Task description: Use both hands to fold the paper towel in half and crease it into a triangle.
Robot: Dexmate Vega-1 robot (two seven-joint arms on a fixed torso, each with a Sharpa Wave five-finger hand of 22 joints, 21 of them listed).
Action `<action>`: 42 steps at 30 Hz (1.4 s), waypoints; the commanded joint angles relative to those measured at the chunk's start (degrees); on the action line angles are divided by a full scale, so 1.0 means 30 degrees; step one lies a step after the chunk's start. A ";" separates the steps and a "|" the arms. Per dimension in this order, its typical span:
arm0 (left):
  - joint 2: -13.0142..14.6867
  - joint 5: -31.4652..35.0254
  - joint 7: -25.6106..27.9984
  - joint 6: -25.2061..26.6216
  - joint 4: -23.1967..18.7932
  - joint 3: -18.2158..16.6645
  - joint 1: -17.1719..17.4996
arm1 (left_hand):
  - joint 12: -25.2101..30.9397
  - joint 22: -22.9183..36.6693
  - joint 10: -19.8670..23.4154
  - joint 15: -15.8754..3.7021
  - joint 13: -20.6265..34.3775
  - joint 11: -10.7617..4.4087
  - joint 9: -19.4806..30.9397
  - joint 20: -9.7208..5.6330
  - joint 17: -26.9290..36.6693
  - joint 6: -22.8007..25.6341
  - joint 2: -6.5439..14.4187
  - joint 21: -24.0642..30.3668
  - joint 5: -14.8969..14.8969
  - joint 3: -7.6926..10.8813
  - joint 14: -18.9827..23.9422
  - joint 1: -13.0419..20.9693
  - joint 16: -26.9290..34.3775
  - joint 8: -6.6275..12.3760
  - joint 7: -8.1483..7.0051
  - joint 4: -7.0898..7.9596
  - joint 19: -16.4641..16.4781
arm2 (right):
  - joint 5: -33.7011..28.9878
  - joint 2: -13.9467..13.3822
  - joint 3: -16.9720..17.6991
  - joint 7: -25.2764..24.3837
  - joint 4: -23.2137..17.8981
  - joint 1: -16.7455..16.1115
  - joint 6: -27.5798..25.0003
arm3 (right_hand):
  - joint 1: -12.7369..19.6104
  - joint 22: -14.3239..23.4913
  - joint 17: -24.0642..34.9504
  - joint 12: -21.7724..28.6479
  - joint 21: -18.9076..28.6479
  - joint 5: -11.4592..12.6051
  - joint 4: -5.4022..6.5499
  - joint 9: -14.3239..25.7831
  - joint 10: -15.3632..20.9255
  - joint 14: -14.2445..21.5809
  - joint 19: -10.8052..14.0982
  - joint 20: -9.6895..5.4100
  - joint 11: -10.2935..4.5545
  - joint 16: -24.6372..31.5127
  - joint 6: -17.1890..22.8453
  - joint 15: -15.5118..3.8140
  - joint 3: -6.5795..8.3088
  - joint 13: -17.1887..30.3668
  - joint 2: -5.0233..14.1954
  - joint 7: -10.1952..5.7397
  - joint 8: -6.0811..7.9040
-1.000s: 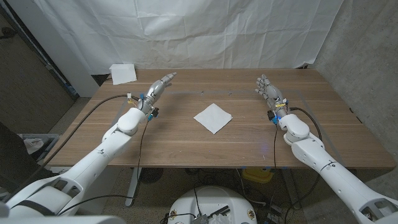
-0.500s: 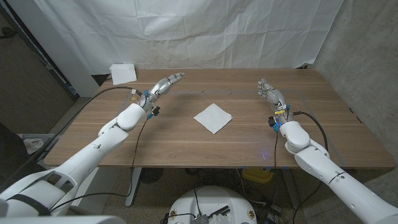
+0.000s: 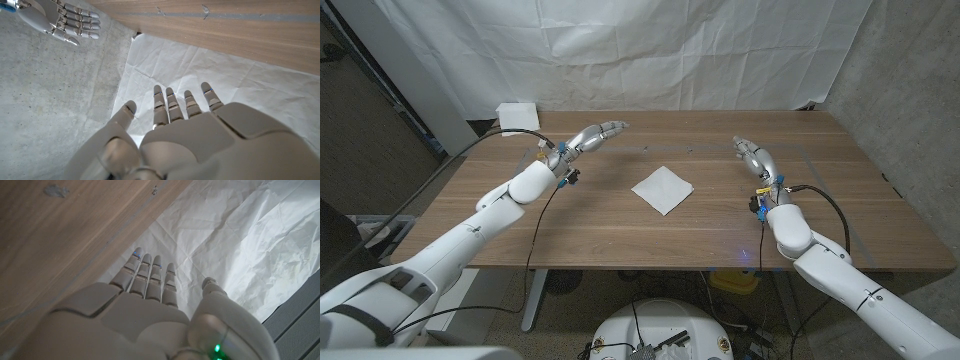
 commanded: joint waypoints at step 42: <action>0.2286 0.4609 -0.1346 0.1613 -0.2436 0.1502 -0.0237 | -0.0221 0.0070 0.1154 -0.0361 0.0055 -0.0690 0.0075 -0.0035 0.0120 0.1225 0.0036 -0.0489 0.0762 0.0839 0.0282 0.3875 -0.0052 -0.0061 -0.0235 -0.3922 0.0032 | -0.8459 0.0834 -0.4922 -0.5223 -0.4267 0.0570 -1.1679 | 0.4343 0.0206 0.1678 0.0546 0.1532 -0.0155 -0.2404 0.0131 0.4725 0.5746 0.4817 -0.0524 -0.1485 0.3008 0.4739 -0.2734 0.1077 0.0264 -0.0923 -0.0936 0.0473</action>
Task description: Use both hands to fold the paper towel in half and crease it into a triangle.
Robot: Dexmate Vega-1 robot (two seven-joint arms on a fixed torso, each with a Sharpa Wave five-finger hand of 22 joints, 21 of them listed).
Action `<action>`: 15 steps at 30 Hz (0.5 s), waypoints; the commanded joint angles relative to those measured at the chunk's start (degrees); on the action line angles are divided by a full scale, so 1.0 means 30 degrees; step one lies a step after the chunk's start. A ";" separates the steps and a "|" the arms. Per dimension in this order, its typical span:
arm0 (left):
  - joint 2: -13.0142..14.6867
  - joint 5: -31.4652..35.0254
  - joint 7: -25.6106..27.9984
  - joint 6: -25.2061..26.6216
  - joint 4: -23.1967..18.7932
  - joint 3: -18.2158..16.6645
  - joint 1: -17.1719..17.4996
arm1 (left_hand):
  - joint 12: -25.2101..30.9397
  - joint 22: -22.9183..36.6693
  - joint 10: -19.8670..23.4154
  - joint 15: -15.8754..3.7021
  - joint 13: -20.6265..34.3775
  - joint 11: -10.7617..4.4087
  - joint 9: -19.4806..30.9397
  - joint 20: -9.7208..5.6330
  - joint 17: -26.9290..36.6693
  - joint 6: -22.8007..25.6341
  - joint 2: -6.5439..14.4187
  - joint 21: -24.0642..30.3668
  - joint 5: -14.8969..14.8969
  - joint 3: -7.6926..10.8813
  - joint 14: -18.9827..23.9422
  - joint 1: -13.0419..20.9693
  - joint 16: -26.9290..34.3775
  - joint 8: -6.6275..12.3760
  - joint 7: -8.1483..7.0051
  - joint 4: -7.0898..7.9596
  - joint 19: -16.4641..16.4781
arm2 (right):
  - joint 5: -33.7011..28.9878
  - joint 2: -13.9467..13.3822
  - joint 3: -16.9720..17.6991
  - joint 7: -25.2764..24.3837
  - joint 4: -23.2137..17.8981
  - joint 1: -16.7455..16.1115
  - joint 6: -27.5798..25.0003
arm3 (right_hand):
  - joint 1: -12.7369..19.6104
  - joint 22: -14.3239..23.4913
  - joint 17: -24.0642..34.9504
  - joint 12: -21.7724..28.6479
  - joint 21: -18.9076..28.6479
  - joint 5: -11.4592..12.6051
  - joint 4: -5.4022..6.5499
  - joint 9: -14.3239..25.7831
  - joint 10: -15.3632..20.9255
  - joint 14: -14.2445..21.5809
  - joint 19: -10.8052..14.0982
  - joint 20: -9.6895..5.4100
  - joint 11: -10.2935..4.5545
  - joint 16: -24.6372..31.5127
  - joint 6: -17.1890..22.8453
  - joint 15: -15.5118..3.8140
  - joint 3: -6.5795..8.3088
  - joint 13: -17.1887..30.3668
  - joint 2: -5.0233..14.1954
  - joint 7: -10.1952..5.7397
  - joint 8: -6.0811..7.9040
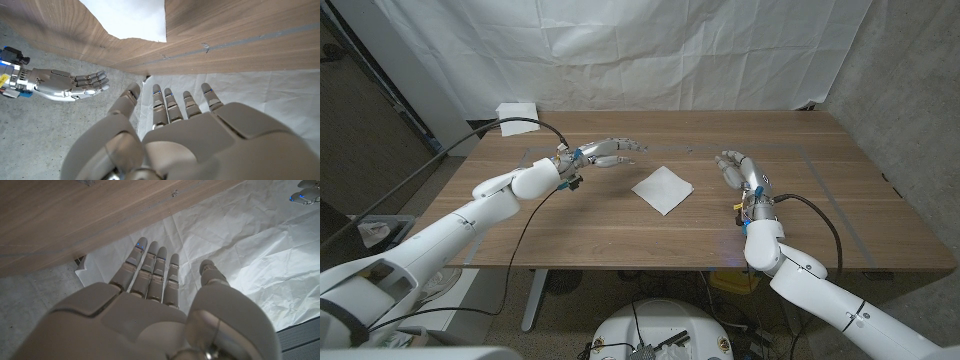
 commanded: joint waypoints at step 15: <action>0.0166 0.1245 -0.0844 0.0092 0.0976 0.0869 -0.0598 | -0.0207 0.0108 -0.0080 0.0258 0.0052 -0.0121 0.0052 0.0489 0.0153 -0.0158 0.0703 -0.0187 0.0099 -0.0218 -0.0083 0.0187 0.0115 -0.0322 -0.0014 0.0357 -0.0117 | -0.3988 0.2169 -0.3115 -0.1112 0.0218 0.1420 -0.5081 | 0.2988 0.0300 0.3994 0.1419 0.1423 0.0344 -0.0372 0.0142 0.3458 0.4007 0.2800 -0.0472 -0.0660 0.4762 0.3715 -0.2016 -0.0717 0.0870 -0.0747 -0.0419 0.0493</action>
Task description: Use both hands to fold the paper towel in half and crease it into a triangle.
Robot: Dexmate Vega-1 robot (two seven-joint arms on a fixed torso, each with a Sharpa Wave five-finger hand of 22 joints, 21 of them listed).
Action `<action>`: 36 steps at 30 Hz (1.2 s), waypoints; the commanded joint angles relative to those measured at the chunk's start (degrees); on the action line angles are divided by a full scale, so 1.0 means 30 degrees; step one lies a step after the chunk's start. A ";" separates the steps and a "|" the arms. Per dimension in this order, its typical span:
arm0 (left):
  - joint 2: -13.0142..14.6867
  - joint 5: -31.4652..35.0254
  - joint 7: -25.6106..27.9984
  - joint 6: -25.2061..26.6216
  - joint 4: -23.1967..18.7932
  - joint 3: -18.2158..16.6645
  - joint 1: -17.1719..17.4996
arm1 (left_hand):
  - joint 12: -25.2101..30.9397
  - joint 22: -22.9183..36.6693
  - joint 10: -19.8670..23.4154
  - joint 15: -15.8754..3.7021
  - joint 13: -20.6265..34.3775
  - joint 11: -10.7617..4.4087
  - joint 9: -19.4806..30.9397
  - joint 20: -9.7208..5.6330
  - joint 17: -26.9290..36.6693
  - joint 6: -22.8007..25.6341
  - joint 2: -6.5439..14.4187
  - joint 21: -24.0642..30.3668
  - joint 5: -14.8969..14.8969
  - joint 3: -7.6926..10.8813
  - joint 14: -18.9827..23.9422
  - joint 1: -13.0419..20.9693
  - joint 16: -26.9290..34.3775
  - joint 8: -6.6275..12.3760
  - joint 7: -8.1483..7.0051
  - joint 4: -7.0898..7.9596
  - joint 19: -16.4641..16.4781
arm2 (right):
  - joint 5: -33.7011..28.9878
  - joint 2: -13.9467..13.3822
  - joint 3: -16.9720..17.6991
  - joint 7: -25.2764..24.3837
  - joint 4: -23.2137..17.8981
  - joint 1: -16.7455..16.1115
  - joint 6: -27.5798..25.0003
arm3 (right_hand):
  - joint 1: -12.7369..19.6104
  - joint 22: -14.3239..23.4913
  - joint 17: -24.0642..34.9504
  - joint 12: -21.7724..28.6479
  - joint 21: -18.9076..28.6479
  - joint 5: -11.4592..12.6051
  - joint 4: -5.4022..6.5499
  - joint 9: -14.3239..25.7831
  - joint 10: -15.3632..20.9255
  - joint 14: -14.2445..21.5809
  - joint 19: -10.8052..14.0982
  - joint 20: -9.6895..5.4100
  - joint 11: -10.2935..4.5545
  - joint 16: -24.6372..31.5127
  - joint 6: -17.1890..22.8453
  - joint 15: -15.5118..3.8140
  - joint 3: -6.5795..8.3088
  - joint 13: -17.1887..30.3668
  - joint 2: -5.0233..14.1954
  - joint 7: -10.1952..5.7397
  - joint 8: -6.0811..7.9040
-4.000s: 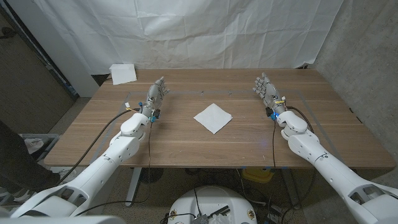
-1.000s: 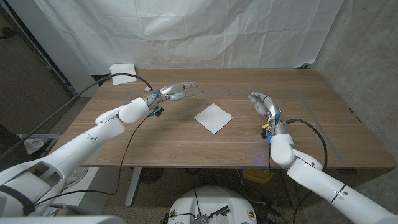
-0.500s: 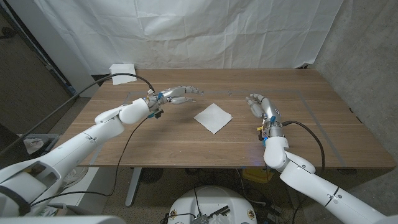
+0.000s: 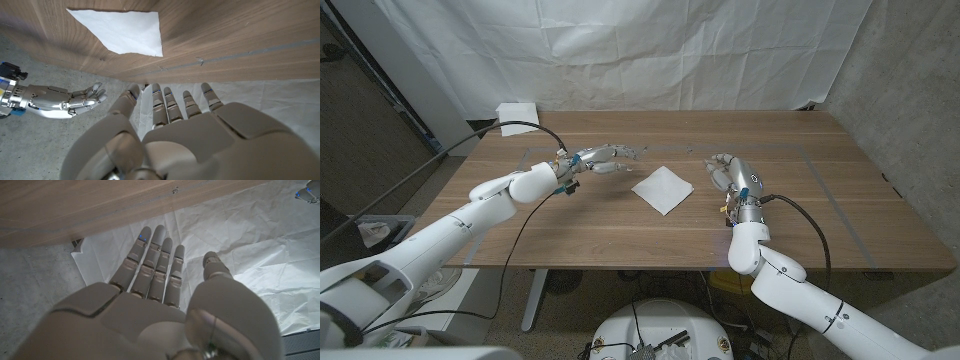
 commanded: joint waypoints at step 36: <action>-0.0335 0.2716 -0.0688 -0.0299 0.1416 0.1691 -0.1438 | 0.0064 0.0194 0.0990 0.0260 0.0070 0.0310 0.0052 0.0265 0.0281 0.1376 0.0934 -0.0215 0.0298 0.0335 -0.0415 0.0243 0.0264 0.0148 0.0542 0.1726 -0.0445 | -0.4518 0.3722 -0.5480 0.2292 0.2323 0.3870 -0.9690 | 0.2407 0.0398 0.7138 0.1816 0.0720 0.0865 0.0760 0.0285 0.1600 -0.0723 -0.0782 -0.0324 -0.1339 0.6390 0.2251 -0.2236 -0.2646 0.1853 -0.2023 -0.0631 -0.0636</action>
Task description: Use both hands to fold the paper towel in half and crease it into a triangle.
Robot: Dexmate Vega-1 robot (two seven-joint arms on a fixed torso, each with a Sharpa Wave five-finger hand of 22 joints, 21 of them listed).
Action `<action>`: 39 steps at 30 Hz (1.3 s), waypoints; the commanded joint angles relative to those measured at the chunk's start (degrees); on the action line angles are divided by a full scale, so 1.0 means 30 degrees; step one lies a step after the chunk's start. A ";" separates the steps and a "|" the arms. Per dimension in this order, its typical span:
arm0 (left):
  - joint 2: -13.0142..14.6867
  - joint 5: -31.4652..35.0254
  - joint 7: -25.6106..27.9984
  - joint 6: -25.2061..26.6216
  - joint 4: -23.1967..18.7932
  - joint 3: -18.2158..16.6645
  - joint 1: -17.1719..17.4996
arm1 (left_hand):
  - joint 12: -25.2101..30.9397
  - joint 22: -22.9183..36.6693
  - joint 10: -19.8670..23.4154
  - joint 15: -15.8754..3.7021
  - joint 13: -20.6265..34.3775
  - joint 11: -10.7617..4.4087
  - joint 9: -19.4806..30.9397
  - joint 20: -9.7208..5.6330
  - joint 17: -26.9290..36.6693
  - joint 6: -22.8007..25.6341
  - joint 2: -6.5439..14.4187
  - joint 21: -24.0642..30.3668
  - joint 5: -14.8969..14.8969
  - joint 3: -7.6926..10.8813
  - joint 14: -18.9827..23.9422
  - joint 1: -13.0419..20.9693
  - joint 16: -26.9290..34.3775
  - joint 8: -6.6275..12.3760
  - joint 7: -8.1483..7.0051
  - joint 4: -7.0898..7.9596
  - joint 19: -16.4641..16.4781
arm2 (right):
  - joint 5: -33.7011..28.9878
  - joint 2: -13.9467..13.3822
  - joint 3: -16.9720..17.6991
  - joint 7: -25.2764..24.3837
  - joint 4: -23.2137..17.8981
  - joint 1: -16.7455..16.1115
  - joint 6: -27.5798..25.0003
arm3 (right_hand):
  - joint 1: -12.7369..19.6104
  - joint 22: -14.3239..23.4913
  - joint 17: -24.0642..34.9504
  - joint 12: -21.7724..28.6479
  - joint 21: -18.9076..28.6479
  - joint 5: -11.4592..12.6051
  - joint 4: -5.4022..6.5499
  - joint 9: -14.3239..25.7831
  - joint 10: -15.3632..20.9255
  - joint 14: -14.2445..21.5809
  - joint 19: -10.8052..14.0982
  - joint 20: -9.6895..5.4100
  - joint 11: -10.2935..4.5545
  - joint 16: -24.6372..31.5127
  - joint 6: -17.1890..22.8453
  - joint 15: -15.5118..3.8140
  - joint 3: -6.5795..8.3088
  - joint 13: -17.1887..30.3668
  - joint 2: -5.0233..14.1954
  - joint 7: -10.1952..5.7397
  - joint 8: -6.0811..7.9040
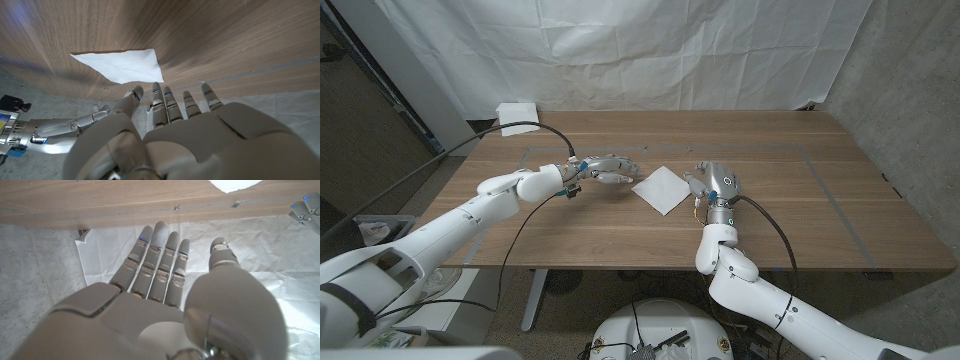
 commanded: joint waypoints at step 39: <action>0.0357 0.1187 -0.1363 0.1801 -0.1238 0.0405 0.0367 | -0.0273 0.0136 0.0113 -0.0107 0.0102 0.0044 0.0051 -0.0082 0.0177 0.0378 -0.0305 -0.0058 -0.0107 -0.0508 -0.0187 -0.1283 0.0174 -0.0393 0.0473 0.1718 -0.0504 | 0.0266 0.1036 -0.3635 0.3264 0.2520 0.3864 -0.5800 | 0.0027 0.0308 0.3848 0.4983 0.0632 0.1169 0.0799 0.0782 -0.0800 -0.1284 -0.0603 0.0168 -0.0322 0.3518 0.1894 -0.2512 -0.2314 0.5289 0.0534 0.0224 0.0045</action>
